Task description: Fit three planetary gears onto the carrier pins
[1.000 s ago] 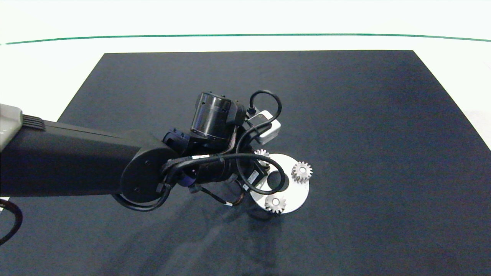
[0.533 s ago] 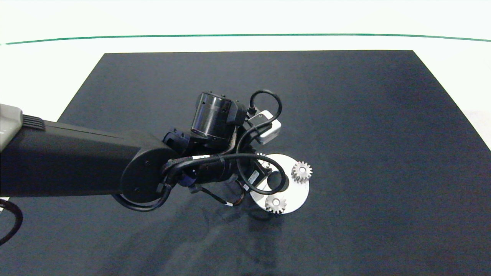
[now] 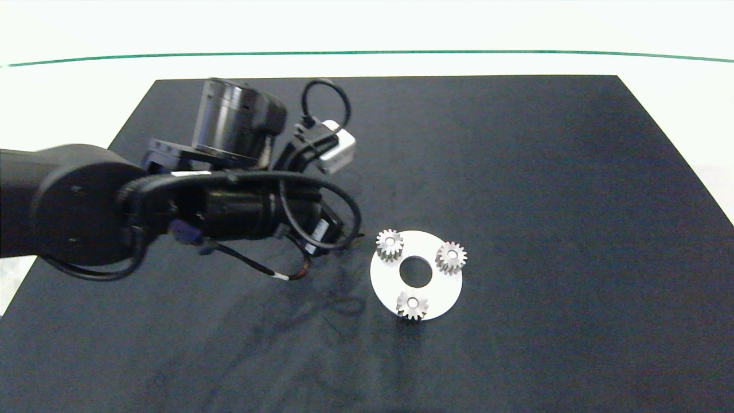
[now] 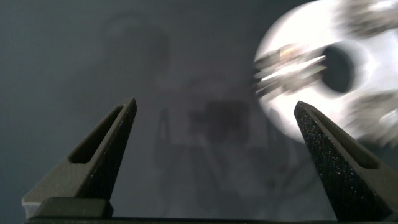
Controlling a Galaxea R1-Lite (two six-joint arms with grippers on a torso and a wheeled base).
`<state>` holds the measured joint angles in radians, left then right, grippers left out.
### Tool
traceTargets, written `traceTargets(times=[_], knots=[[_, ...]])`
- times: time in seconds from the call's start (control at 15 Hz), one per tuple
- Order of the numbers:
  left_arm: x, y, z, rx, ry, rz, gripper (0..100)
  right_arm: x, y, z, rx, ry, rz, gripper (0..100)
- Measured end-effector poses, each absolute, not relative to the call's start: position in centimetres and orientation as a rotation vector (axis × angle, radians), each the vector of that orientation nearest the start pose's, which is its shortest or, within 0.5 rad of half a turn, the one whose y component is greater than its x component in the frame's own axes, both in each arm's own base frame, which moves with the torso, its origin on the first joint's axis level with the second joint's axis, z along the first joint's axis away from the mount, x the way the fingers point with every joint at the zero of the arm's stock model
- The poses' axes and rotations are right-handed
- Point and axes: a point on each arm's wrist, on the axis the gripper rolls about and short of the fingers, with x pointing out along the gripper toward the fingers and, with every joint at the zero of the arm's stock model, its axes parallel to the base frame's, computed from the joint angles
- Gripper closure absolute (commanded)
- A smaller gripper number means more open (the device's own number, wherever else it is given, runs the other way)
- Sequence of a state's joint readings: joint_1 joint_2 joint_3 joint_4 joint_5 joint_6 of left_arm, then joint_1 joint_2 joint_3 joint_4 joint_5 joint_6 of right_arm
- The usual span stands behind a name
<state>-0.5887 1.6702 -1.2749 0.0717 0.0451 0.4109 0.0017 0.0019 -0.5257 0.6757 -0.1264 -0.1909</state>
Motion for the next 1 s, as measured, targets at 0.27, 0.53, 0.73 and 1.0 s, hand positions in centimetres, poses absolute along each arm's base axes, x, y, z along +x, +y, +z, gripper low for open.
traceTargets(times=[0.27, 0.53, 0.73, 1.0], knots=[[20.8, -9.4, 28.9, 0.433, 0.3, -0.442, 0, -9.1, -0.3, 14.9, -0.236, 0.12, -0.09, 0], [12.5, -3.0, 30.2, 0.353, 0.25, -0.232, 0, -9.5, -0.3, 15.5, -0.245, 0.099, -0.093, 0], [5.0, -0.4, 29.6, 0.281, 0.212, -0.089, 0, -9.4, -0.2, 15.1, -0.243, 0.115, -0.086, 0], [-3.8, 0.1, 25.6, 0.238, 0.079, 0.05, 0, -8.7, -0.2, 14.1, -0.232, 0.154, -0.068, 0]])
